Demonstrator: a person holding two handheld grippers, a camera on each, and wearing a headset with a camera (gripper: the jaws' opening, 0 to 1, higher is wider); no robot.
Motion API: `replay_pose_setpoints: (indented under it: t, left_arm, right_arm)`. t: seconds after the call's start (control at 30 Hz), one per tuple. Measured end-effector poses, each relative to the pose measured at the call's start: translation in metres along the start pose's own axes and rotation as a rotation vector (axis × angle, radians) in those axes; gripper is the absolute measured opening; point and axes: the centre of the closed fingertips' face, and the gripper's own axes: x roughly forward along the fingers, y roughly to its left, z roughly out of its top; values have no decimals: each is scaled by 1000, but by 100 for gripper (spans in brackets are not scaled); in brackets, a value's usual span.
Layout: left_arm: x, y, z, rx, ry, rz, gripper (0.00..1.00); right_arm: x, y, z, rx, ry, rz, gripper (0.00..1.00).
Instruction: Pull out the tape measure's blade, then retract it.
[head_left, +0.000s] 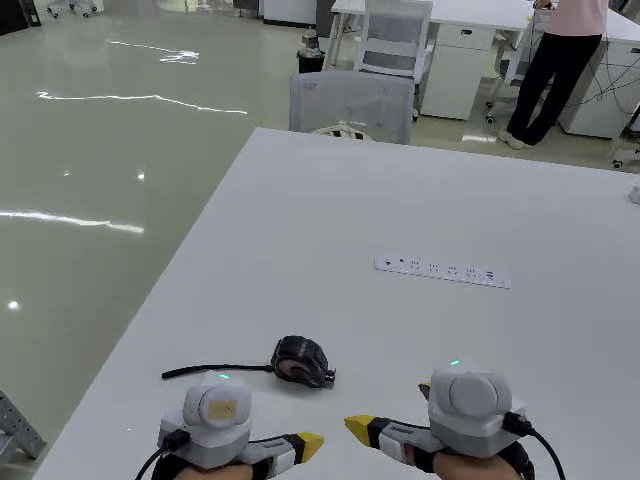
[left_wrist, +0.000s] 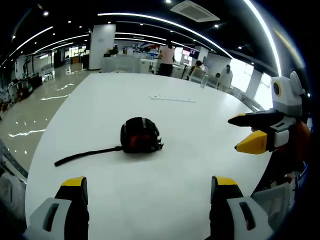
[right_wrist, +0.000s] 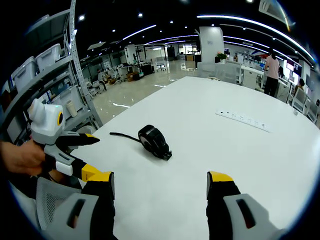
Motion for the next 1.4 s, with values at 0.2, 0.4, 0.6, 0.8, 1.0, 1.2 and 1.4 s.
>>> replay_pose_setpoints:
  t: [0.2,0.4,0.6,0.8,1.0,1.2,1.4]
  left_arm:
    - [-11,-1,2,-2,-3,0,100]
    - [-18,0,1,-1,-3,7,100]
    - [-28,-2,-7,3,0,12,100]
    - [-43,-6,-5,-14,-32,6,100]
    - [-55,-6,-6,-24,-38,14,100]
    - [-61,-7,-9,-18,-28,23,100]
    - [-62,-7,-7,-27,-26,27,100]
  right_arm:
    - [-11,3,0,7,-6,5,79]
    - [-23,5,-7,28,-4,2,83]
    - [-36,13,-20,49,6,7,88]
    - [-50,15,-30,68,8,2,91]
    - [-63,13,-29,88,-6,-9,93]
    - [-74,11,-27,101,-15,-23,93]
    - [-78,9,-26,109,-16,-27,94]
